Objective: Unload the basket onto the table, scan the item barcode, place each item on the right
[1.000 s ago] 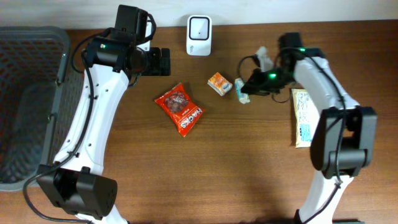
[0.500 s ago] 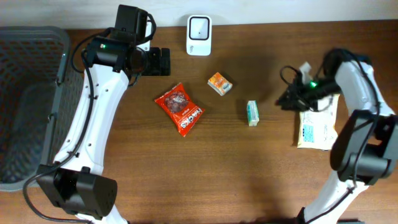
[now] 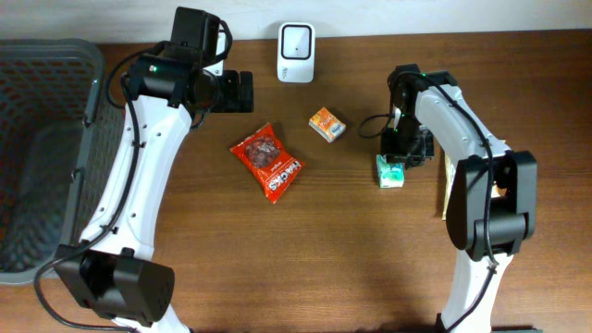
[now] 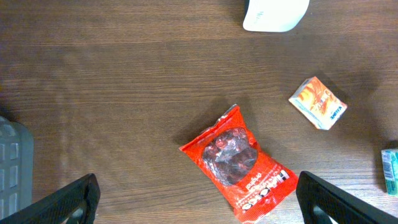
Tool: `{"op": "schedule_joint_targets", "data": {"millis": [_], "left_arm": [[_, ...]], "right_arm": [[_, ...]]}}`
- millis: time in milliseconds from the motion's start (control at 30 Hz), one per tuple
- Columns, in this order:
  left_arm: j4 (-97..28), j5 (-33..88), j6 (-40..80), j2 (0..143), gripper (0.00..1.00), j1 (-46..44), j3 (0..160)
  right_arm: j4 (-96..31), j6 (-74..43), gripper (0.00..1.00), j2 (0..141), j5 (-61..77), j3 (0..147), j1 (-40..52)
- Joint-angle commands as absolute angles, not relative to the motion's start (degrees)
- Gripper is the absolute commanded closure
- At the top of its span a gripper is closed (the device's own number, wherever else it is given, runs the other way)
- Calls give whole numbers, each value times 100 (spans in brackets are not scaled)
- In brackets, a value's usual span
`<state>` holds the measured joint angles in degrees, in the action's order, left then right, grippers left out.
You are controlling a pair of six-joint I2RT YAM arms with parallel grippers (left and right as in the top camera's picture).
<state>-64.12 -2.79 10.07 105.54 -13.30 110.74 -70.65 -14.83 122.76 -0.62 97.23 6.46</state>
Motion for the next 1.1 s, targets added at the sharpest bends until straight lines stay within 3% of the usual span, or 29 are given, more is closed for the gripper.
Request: {"op": "schedule_joint_targets", "data": {"millis": [0,133,300,400,500,600,700,867,1000,1067], "left_arm": [[-6418,-235,974,10541,1,-1295,11078],[-6418,-235,972,10541,1,-1295,11078],[-6420,-235,972,10541,1,-1295,11078],[-6420,-235,972,10541,1,-1295,11078],[-6420,-235,972,10541,1,-1295,11078],[-6418,-235,972,10541,1,-1295,11078],[-6418,-235,974,10541,1,-1295,11078],[-6420,-235,972,10541,1,-1295,11078],[-6420,-235,972,10541,1,-1295,11078],[-6420,-235,972,10541,1,-1295,11078]], "right_arm": [[-7135,-1483,67,12326,-43,9655,593],[-7137,-854,63,12326,928,9653,642],[-7155,-1299,64,12326,-676,9653,1205],[-6917,-1214,63,12326,-185,9653,913],[-5478,-1033,63,12326,1944,9653,812],[-4029,-1037,55,12326,2121,9653,1057],[-3264,-1164,55,12328,2075,9653,1334],[-3120,-250,55,12613,607,9653,2176],[-3304,-185,55,12875,-692,9653,2281],[-3371,-169,66,12908,-738,9653,2281]]}}
